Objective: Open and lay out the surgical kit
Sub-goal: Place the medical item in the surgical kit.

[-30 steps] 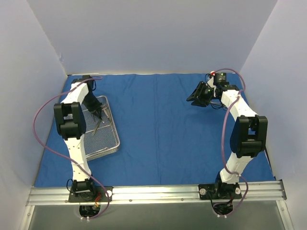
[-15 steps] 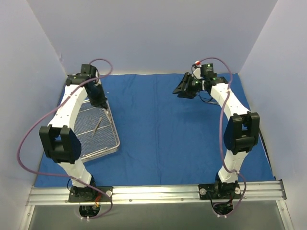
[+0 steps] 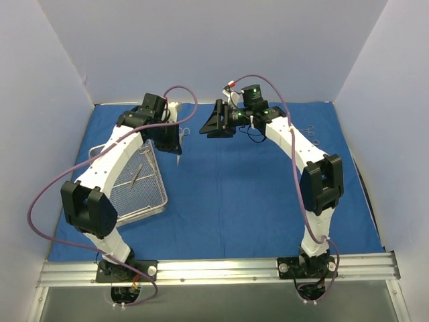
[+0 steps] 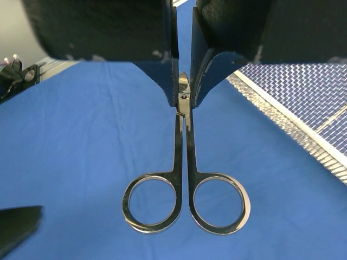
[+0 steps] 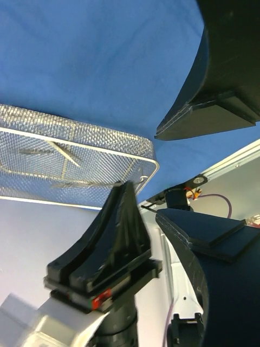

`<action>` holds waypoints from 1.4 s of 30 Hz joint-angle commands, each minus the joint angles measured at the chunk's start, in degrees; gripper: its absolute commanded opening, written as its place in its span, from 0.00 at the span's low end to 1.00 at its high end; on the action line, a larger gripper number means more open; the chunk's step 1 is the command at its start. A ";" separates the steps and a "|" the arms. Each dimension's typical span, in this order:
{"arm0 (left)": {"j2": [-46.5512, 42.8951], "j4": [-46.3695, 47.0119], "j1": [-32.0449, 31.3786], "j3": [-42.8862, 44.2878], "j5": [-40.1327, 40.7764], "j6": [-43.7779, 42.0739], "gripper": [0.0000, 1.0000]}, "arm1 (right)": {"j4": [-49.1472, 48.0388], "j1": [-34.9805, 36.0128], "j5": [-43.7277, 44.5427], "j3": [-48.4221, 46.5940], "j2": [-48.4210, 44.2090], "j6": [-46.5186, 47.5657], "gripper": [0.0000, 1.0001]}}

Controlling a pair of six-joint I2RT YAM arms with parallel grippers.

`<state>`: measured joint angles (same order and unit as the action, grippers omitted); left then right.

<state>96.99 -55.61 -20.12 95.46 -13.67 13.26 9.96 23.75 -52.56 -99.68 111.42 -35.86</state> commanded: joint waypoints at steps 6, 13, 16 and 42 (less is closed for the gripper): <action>0.74 2.88 -4.40 3.24 -2.41 -1.39 0.02 | -1.87 0.42 -3.43 -2.54 1.52 -0.97 0.53; 0.83 2.79 -5.63 3.42 -3.29 -1.48 0.02 | -1.96 0.77 -2.82 -2.71 2.40 -1.06 0.49; 0.74 2.88 -5.98 3.33 -3.47 -1.22 0.02 | -2.22 1.04 -3.08 -2.71 2.84 -1.32 0.45; 1.01 3.58 -0.72 2.98 0.74 2.39 0.55 | -42.28 -10.02 -0.45 23.70 -6.38 -29.76 0.00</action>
<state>100.20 -54.63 -24.71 98.17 -14.85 14.59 -10.11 20.40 -54.68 -83.20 111.04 -51.46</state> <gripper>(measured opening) 0.542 0.056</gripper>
